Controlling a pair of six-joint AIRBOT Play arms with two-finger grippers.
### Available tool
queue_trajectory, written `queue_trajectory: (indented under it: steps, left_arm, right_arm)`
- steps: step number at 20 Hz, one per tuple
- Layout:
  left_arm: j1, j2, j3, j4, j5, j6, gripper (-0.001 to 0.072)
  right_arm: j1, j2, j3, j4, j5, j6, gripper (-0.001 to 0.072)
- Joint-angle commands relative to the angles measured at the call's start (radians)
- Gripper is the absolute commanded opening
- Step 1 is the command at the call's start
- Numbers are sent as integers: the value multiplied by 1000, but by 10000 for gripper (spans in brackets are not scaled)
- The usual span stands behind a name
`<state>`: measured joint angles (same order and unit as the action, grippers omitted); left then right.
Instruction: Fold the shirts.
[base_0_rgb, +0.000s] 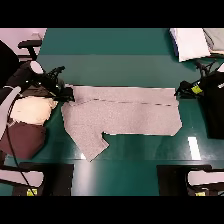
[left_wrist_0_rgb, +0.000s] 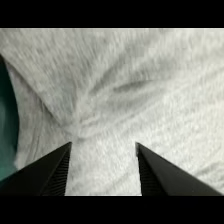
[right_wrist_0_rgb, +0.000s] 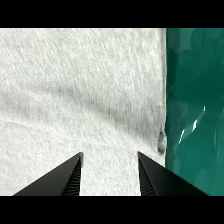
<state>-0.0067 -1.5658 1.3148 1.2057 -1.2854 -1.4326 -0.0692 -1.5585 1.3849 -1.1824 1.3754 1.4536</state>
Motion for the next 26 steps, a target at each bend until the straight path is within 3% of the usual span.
queue_trajectory:
  steps: [1,4,8,14,20,22,26]
  left_arm:
    - [0,149,-93,76,-12,-19,478]
    - [0,376,-357,88,-6,-48,478]
    - [0,586,-690,-20,20,-88,478]
    - [0,601,-874,-279,212,-17,477]
    - [0,596,-893,-349,278,-6,475]
    - [0,598,-879,-354,267,29,35]
    - [0,603,-801,-349,190,65,21]
  right_arm:
    - [-5,81,-38,12,35,-8,401]
    - [-2,242,-157,13,25,-8,401]
    - [-1,373,-264,13,-15,-8,401]
    - [-1,424,-271,14,-15,-8,401]
    - [-2,423,-271,74,-6,-8,400]
    - [-9,423,-272,60,34,-9,400]
    - [-129,460,-444,53,81,-16,401]
